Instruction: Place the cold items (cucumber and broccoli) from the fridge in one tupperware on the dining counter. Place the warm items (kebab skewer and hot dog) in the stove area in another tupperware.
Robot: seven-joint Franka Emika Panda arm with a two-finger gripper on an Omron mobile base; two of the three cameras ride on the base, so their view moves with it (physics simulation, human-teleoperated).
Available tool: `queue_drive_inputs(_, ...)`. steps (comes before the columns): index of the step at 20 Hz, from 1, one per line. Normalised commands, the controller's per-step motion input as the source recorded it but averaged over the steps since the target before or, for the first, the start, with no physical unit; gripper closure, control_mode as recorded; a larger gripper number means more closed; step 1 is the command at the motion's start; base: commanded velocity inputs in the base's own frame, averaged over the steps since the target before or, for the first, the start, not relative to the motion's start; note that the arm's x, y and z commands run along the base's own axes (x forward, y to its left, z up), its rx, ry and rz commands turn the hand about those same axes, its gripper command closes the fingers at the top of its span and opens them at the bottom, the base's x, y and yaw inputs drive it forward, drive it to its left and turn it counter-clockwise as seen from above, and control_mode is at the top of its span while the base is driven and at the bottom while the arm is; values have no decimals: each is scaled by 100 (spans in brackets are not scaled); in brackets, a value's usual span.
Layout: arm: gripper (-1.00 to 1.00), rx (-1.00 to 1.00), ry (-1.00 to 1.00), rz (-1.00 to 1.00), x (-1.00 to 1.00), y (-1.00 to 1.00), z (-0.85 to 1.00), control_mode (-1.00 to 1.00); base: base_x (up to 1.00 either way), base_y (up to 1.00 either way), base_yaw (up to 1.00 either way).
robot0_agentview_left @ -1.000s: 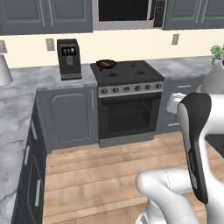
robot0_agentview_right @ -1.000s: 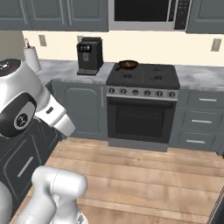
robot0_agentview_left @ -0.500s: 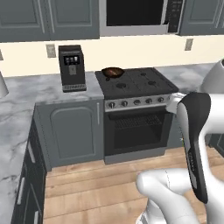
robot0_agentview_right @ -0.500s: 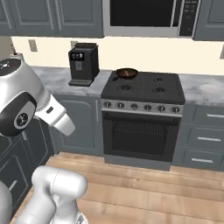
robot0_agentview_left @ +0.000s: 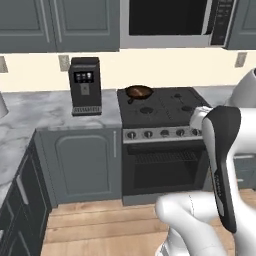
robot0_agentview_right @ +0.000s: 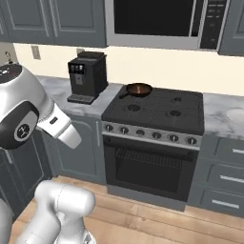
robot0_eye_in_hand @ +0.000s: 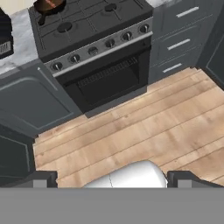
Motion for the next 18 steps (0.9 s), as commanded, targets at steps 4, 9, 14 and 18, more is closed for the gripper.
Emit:
queue_drive_inputs(4,-100,0,0,0,0,0,0,100,78,-41,22)
queue_drive_inputs(9,-100,0,0,0,0,0,0,100,80,-35,25)
queue_drive_inputs(14,-100,0,0,0,0,0,0,100,44,-51,7)
queue_drive_inputs(18,-100,0,0,0,0,0,0,100,51,-35,-1)
